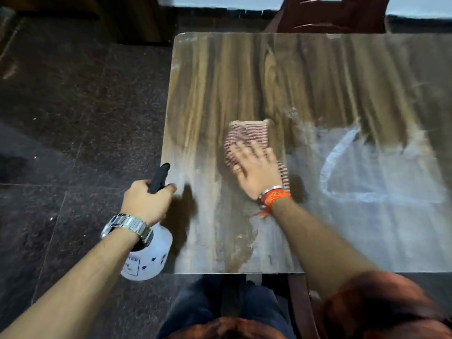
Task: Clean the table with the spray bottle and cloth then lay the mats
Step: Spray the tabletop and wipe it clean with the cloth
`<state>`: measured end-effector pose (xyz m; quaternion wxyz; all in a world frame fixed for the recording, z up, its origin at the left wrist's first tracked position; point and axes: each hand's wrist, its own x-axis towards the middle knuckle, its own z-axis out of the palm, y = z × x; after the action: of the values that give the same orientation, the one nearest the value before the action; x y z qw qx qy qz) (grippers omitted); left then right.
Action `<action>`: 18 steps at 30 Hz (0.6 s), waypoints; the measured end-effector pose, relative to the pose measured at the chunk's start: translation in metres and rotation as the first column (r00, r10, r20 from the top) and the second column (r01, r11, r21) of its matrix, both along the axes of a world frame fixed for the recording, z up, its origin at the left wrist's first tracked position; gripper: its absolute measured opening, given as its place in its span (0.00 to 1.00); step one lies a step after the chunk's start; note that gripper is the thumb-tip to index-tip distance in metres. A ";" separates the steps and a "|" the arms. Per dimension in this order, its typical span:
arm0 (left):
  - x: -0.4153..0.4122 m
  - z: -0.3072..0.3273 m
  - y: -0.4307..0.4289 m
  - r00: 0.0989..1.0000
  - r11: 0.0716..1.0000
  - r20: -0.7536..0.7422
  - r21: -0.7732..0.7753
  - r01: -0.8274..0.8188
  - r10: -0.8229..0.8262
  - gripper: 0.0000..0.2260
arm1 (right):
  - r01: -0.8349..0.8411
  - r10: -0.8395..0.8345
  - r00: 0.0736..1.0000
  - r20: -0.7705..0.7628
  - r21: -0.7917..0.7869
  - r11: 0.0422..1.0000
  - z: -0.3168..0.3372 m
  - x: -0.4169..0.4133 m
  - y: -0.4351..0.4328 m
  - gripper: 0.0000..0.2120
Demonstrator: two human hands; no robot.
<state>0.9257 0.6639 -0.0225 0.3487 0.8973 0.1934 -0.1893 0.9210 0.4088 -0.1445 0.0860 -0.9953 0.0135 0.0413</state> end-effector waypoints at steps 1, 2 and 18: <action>-0.005 0.002 -0.006 1.000 1.000 0.002 0.006 0.008 -0.008 0.16 | 0.075 -0.075 0.997 -0.002 -0.023 0.997 0.000 -0.003 -0.035 0.27; -0.011 0.005 -0.013 1.000 1.000 0.008 0.006 0.012 -0.012 0.15 | 0.175 -0.175 0.985 -0.004 -0.034 0.984 0.001 -0.010 -0.072 0.28; -0.128 -0.001 -0.016 0.986 0.986 -0.013 -0.008 -0.165 0.165 0.14 | -0.115 0.122 0.991 -0.061 0.108 0.988 0.009 -0.133 0.077 0.30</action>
<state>0.7977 0.6478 -0.0238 0.3661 0.8755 0.2681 -0.1660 0.7883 0.4860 -0.1359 0.1345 -0.9866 -0.0448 0.0805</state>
